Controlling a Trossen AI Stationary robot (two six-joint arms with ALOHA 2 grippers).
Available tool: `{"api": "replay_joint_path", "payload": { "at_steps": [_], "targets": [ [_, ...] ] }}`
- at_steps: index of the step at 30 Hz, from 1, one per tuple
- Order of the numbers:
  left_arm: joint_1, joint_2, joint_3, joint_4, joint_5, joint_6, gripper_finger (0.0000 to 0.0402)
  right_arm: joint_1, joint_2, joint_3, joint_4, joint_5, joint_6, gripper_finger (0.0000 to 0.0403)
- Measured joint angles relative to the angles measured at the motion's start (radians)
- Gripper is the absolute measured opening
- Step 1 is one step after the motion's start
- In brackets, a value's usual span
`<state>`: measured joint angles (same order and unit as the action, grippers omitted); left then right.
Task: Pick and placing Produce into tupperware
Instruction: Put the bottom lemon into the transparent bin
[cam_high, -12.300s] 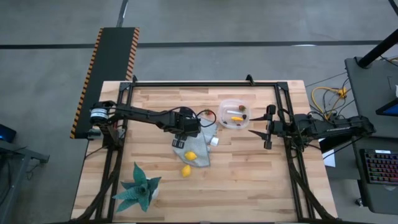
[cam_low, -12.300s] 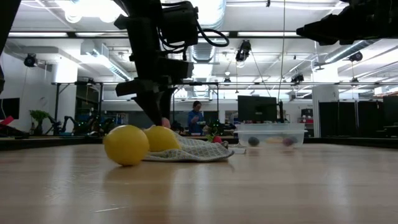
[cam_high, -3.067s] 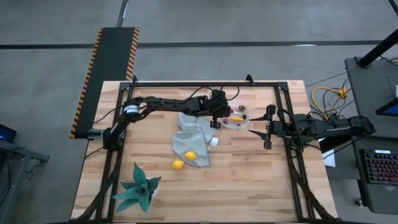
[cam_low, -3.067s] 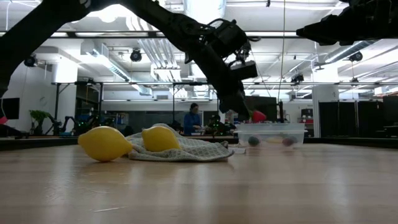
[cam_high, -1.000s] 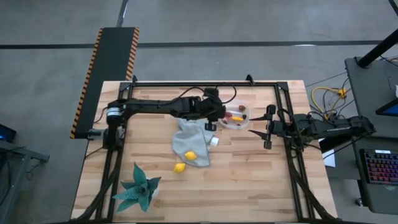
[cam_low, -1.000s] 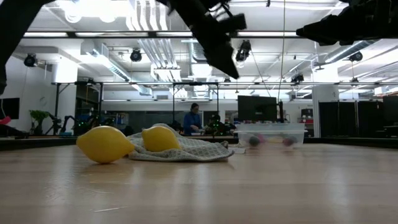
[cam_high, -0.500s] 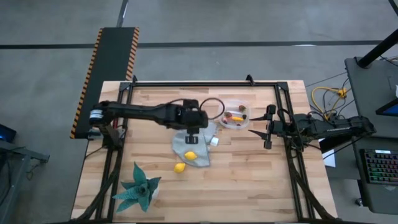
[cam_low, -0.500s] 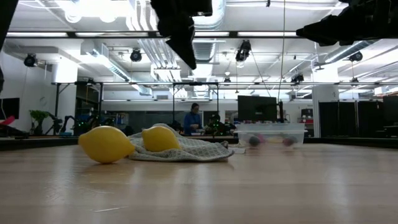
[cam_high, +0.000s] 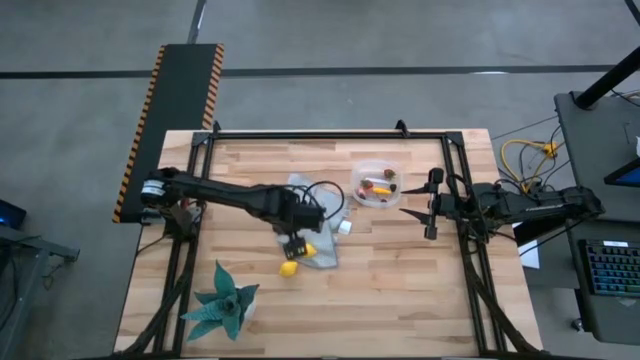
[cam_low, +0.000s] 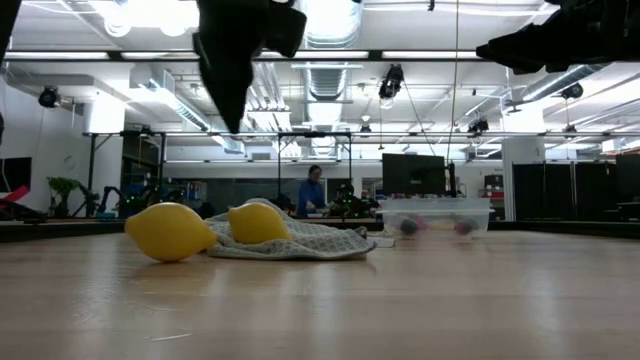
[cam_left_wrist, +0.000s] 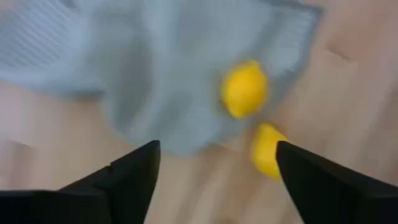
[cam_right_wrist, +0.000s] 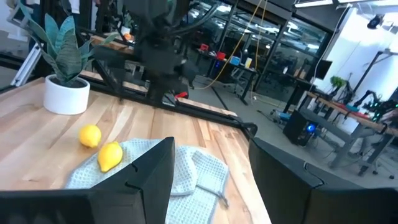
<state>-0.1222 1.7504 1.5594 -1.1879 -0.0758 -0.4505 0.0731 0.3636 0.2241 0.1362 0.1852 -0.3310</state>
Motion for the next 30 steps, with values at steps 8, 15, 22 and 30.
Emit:
{"api": "replay_joint_path", "payload": {
  "at_steps": [8,15,22,30],
  "targets": [
    [-0.060,0.032,-0.054,-0.009,0.201,-0.390,0.0314,0.000,0.037,0.000,-0.003,-0.001,0.088,0.0199],
    [-0.097,0.092,-0.084,0.005,0.148,-0.461,0.0304,0.000,0.082,0.000,0.014,-0.001,0.087,0.0199],
    [-0.107,0.164,-0.094,0.025,0.153,-0.435,0.0303,0.000,0.090,0.000,0.023,-0.001,0.087,0.0199],
    [-0.127,0.217,-0.093,0.109,0.176,-0.402,0.0303,0.000,0.090,0.000,0.025,-0.001,0.086,0.0199]
  ]
}}
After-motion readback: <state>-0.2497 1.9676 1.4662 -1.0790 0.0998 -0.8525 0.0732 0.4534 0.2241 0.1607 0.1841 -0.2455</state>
